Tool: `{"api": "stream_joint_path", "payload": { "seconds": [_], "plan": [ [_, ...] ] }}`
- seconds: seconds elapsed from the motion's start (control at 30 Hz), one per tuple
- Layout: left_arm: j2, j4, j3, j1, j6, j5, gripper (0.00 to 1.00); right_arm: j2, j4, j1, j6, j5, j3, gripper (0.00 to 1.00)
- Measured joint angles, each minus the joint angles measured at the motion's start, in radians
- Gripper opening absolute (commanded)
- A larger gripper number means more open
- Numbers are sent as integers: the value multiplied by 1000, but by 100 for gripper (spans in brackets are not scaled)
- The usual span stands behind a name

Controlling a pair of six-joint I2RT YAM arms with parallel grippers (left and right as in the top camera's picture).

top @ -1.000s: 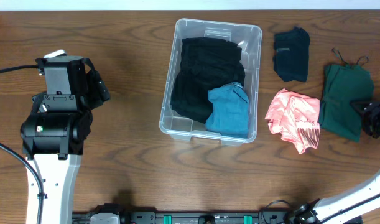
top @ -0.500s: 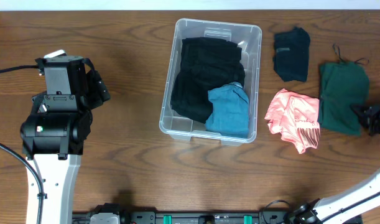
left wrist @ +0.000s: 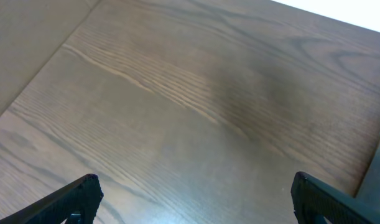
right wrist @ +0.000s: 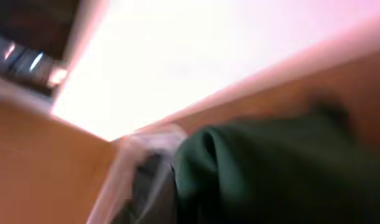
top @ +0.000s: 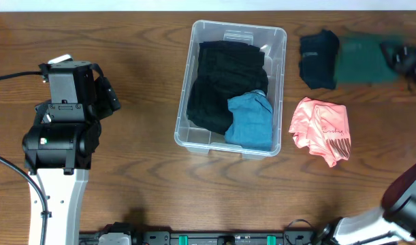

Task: Pack container
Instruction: 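Lift the green garment and carry it over the container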

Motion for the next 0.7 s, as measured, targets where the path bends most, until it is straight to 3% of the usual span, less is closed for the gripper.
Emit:
{"api": "stream_joint_path", "payload": {
  "seconds": [0.13, 0.23, 0.4, 0.7],
  "plan": [
    [0, 0, 0, 0, 0, 0, 98, -100, 334, 158, 163, 9, 10, 2],
    [0, 0, 0, 0, 0, 0, 98, -136, 473, 274, 248, 31, 12, 1],
    [0, 0, 0, 0, 0, 0, 98, -137, 432, 436, 280, 85, 11, 1],
    [0, 0, 0, 0, 0, 0, 98, -134, 177, 669, 146, 204, 8, 1]
  ]
}}
